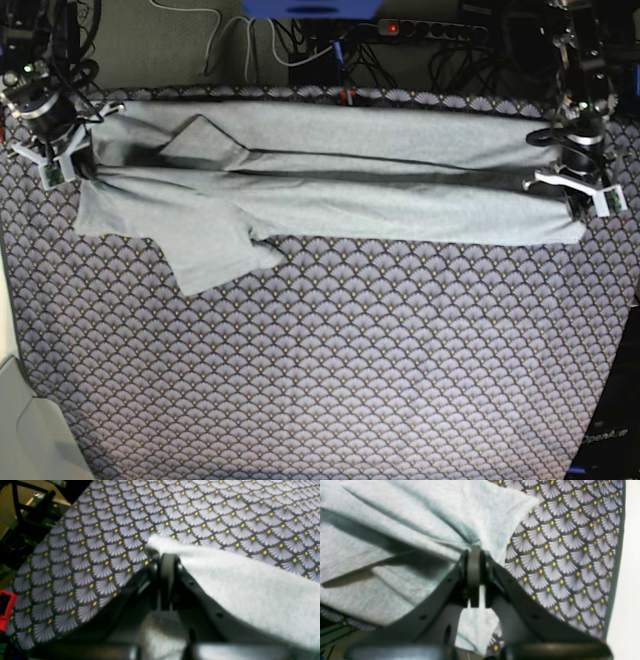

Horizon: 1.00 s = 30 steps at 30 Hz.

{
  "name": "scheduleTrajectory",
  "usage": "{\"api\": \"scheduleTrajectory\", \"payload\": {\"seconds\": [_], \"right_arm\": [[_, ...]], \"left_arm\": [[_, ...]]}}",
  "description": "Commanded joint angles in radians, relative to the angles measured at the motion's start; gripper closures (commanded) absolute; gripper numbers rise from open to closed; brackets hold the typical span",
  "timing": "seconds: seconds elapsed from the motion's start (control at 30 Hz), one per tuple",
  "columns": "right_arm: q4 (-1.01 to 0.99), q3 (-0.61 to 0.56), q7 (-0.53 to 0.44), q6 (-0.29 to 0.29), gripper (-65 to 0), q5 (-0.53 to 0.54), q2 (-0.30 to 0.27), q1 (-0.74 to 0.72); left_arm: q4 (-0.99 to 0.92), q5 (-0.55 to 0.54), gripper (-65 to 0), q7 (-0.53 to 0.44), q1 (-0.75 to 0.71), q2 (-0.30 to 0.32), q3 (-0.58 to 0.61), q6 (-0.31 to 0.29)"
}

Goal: Fold the T-shirt properly
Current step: 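Lift the hem with both grippers and fold it over onto the folded shoulder edge, then release the hem and move the right gripper toward the sleeve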

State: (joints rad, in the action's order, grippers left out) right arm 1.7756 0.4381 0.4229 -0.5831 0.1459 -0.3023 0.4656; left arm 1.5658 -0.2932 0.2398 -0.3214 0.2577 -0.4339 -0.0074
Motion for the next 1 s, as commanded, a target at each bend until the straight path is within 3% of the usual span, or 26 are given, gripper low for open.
{"api": "scheduleTrajectory", "payload": {"seconds": [0.0,0.53,0.6,0.77,0.87,0.97], "right_arm": [[0.017,0.020,-0.017,0.004,0.0,0.005,-0.016,0.003],[-0.041,0.012,-0.014,0.002,0.0,0.004,-0.016,0.025],[-0.041,0.012,-0.008,0.002,-1.9,0.004,-0.016,0.026],[-0.033,0.011,0.106,0.002,-18.3,0.004,-0.022,0.020],[-0.032,0.015,0.109,0.002,-27.2,0.004,-0.022,0.020],[-0.032,0.023,0.109,0.002,-27.9,0.004,-0.022,0.020]], "left_arm": [[0.009,-0.001,-0.5,-0.021,0.001,0.018,-0.007,0.004],[-0.083,-0.001,-1.8,-0.021,0.012,0.019,-0.006,0.002],[-0.083,-0.001,-6.5,-0.021,0.012,0.019,-0.006,0.002],[-0.083,-0.001,-30.9,-0.021,0.012,0.018,-0.006,0.004],[-0.083,-0.001,-37.1,-0.021,0.012,0.018,-0.004,0.004],[-0.083,-0.001,-40.2,-0.021,0.012,0.018,-0.004,0.002]]}}
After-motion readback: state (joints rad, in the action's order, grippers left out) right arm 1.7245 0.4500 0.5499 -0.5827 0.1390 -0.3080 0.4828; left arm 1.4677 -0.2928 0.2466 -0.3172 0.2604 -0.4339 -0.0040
